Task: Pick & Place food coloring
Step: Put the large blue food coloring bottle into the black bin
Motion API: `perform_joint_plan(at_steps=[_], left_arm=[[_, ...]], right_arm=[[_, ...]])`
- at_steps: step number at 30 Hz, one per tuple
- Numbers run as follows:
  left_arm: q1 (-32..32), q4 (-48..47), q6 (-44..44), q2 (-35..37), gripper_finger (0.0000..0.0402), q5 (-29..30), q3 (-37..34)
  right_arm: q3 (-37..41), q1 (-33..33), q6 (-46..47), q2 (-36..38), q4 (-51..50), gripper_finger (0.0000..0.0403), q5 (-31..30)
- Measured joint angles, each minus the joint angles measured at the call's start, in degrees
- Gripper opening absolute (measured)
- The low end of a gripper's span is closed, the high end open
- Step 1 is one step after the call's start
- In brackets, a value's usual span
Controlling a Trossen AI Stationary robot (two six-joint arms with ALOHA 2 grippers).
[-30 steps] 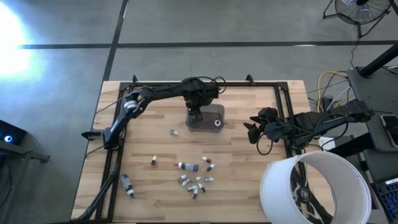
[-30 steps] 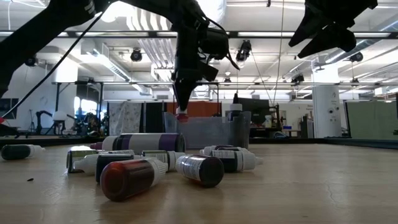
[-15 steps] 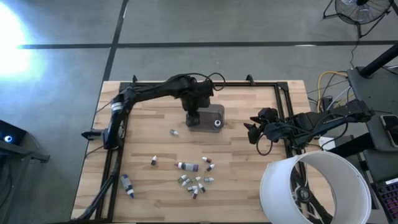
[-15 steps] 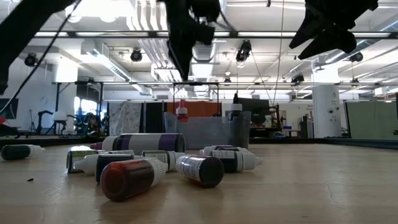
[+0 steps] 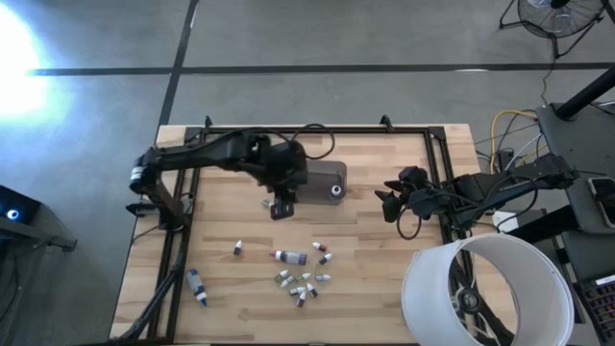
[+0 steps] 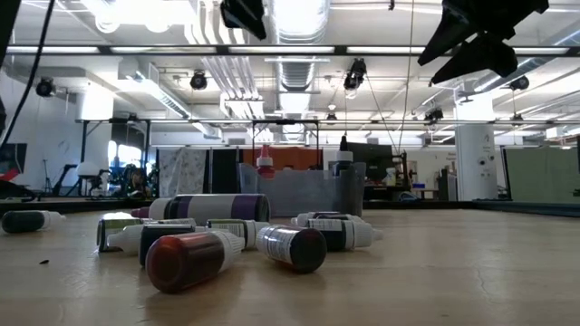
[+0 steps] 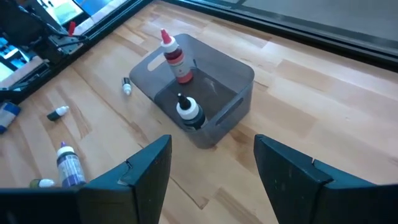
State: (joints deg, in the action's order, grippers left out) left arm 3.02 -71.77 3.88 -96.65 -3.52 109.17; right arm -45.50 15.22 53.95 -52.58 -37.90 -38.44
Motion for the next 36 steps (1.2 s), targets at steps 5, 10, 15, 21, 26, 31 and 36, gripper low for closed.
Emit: perform_joint_plan(at_steps=[5,10,15,21,26,31,36], left_arm=[[-1.0,1.2,7.7,3.0,0.0165,0.1,-1.9],[-1.0,2.4,9.0,4.1,0.0165,0.1,-3.1],[-0.9,3.7,9.0,3.9,0.0165,0.2,-4.4],[-0.9,3.9,9.0,2.4,0.0165,0.2,-4.7],[-0.9,4.0,9.0,1.8,0.0165,0.1,-4.7],[-0.9,4.2,9.0,1.3,0.0165,0.2,-4.7],[-0.9,4.2,9.0,0.8,0.0165,0.1,-4.7]], right_arm=[[0.0,0.0,0.0,0.0,0.5,0.0221,-0.4],[0.0,0.0,0.0,0.0,0.6,0.0221,-0.6],[0.0,-0.2,-0.4,0.0,0.6,0.0221,-0.6],[0.0,-0.2,-0.4,0.0,0.6,0.0221,-0.7],[0.0,-0.2,-0.5,0.0,0.5,0.0221,-0.7],[0.0,-0.2,-0.8,0.0,0.4,0.0221,-0.7],[0.0,-0.3,-1.4,0.0,0.4,0.0221,-0.7]])
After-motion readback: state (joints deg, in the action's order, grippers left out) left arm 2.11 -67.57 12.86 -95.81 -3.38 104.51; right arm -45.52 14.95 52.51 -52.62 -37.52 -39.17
